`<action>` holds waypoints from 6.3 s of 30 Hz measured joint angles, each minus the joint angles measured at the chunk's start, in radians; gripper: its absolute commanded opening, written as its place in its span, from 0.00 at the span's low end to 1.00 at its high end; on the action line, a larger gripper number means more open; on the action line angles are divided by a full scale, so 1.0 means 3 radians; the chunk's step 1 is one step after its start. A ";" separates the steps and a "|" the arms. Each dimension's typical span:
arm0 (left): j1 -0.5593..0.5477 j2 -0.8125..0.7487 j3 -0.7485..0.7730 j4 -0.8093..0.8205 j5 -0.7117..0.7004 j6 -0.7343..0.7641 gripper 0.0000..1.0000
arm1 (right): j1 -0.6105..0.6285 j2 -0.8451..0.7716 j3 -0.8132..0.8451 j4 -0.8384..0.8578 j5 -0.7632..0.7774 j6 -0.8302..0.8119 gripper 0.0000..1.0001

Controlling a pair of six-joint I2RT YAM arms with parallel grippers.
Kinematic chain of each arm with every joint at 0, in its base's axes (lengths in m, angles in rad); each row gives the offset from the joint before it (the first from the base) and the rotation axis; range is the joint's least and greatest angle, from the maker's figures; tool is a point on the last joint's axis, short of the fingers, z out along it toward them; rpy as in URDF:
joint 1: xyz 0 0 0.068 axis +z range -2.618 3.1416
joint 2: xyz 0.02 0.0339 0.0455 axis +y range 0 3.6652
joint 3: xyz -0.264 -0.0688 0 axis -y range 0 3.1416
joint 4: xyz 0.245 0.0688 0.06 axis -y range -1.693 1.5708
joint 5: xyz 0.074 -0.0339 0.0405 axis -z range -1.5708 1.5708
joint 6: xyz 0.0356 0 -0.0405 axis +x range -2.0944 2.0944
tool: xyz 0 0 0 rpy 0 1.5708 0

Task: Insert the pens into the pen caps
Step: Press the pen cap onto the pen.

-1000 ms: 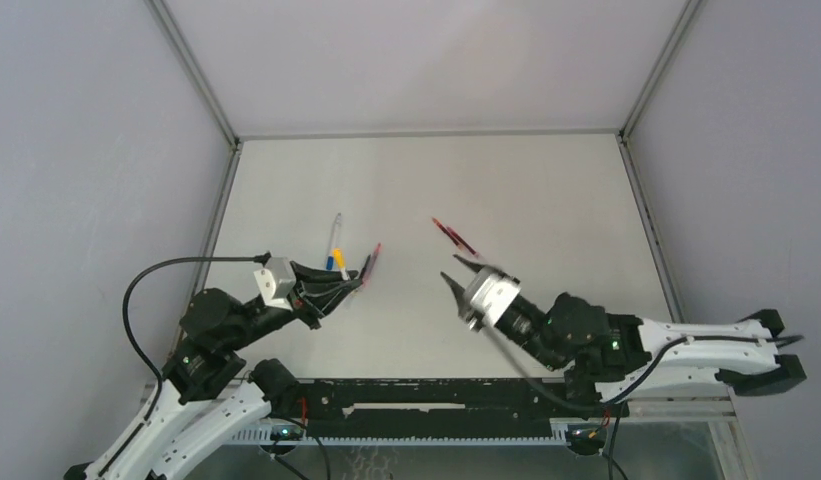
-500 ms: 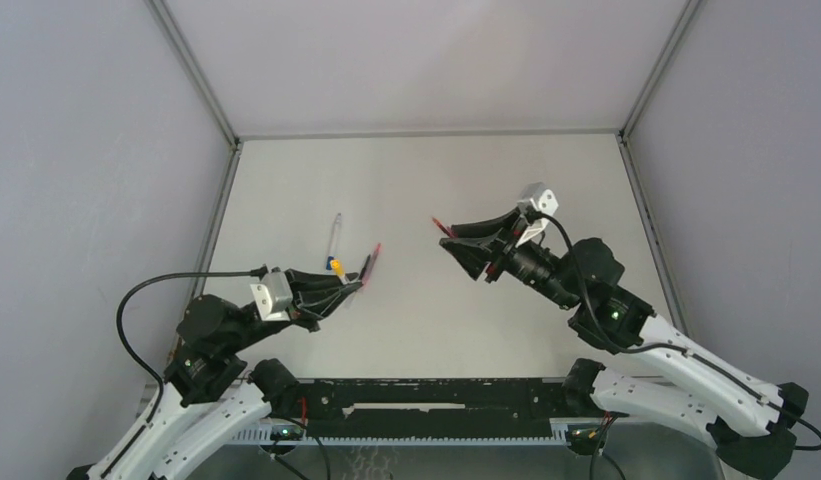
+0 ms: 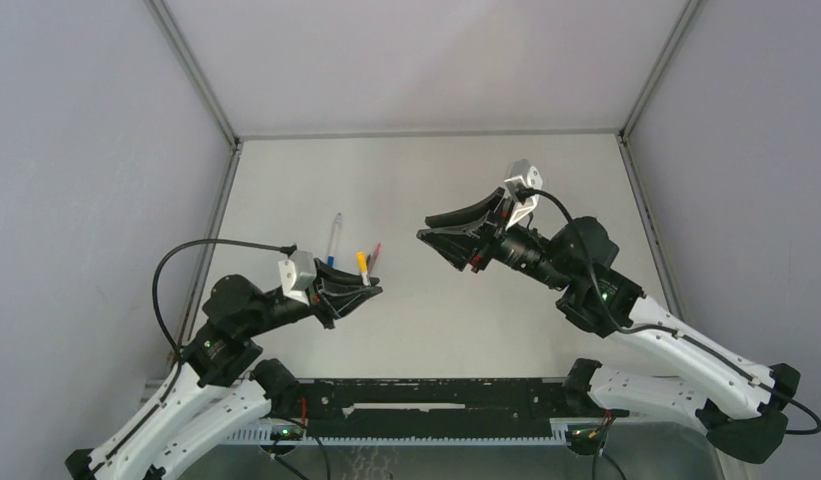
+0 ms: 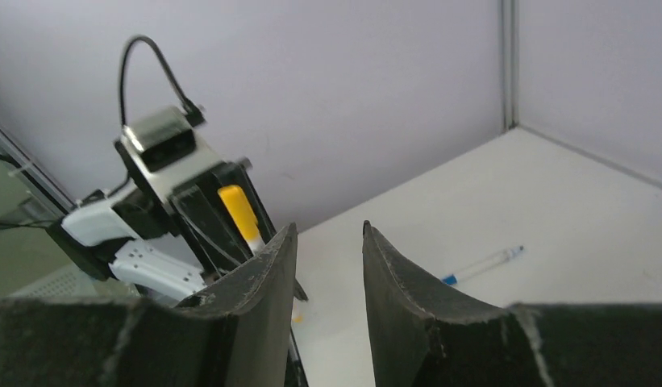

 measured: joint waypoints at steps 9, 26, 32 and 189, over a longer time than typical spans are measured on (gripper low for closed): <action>0.0000 0.0075 0.0000 0.0048 0.0081 -0.0315 0.00 | 0.0322 0.0343 0.0576 0.0038 0.0211 -0.0023 0.53; 0.0000 0.0310 0.0000 -0.0043 0.0203 -0.0474 0.00 | 0.0727 0.1120 0.1043 -0.0299 0.0702 -0.0006 0.54; 0.0000 0.0318 0.0001 -0.0069 0.0206 -0.0474 0.00 | 0.0813 0.1213 0.1132 -0.0423 0.0712 -0.0043 0.53; 0.0113 -0.0930 -0.0554 0.1223 0.0848 -0.0038 0.00 | 0.1116 -0.0360 -0.0210 -0.0240 0.0387 -0.1517 0.58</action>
